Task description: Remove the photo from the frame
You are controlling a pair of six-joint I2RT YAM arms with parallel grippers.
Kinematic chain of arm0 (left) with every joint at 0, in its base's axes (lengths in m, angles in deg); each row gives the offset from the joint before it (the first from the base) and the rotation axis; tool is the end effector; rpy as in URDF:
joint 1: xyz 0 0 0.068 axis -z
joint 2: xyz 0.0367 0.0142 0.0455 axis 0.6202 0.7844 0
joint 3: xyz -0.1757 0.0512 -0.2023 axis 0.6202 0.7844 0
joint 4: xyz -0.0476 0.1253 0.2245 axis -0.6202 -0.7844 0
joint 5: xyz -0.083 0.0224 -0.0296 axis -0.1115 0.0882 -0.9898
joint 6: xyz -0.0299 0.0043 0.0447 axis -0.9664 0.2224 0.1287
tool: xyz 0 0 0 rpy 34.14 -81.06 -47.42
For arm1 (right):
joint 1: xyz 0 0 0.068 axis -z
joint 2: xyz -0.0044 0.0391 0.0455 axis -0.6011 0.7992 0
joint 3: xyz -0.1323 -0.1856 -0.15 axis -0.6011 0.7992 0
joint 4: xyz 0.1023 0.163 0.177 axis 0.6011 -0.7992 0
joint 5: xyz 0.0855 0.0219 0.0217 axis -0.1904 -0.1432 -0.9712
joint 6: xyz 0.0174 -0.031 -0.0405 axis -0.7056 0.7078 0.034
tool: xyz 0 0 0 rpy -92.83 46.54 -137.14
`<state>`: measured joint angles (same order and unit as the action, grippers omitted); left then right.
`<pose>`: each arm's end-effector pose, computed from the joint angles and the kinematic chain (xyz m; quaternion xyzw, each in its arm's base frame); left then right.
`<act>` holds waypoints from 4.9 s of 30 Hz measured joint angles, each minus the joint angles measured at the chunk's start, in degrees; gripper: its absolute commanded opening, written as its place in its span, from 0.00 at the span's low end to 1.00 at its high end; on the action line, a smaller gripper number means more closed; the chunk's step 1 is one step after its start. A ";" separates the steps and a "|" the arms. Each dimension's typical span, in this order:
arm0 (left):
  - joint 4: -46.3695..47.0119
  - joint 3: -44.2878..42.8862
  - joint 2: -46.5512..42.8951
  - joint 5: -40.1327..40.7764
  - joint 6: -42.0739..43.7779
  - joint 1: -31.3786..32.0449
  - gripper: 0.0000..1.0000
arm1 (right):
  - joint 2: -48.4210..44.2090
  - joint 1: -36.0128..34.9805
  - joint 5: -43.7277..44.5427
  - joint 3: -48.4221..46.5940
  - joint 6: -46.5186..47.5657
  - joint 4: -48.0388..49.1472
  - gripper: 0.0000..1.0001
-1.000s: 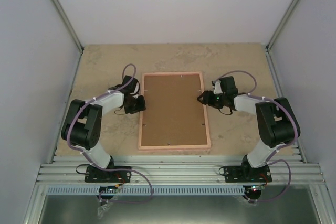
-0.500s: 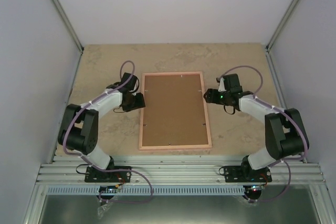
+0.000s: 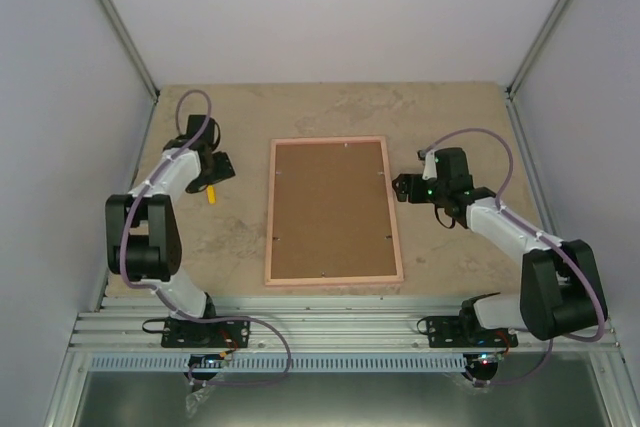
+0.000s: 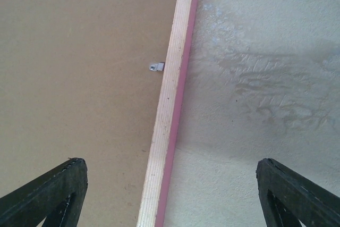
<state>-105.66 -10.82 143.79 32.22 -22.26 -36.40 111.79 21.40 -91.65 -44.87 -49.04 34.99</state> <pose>0.3230 -0.0066 0.2076 -0.1977 0.9576 0.0142 0.2091 0.2593 0.0784 0.1969 -0.0024 0.9234 0.1882 0.3346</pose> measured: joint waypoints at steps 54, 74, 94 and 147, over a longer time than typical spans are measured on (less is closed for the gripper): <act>12.44 8.00 -12.15 -29.22 -9.09 -2.75 0.00 | -10.03 -16.59 -2.97 0.90 4.98 4.96 0.98; 52.06 28.98 -26.97 -29.97 -39.12 21.27 0.00 | -10.27 -35.67 9.07 0.81 3.63 20.87 0.88; 72.06 32.74 -26.21 -21.24 -51.47 30.99 0.00 | -0.87 -38.38 18.29 -2.82 6.38 31.12 0.60; 34.99 26.16 -35.12 -20.00 -35.19 19.41 0.74 | -3.63 -36.96 18.78 -5.88 21.55 10.19 0.00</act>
<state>-70.67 15.35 108.66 12.22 -57.45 -16.99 108.16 -15.56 -72.88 -50.75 -27.49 45.17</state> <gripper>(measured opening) 0.691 0.169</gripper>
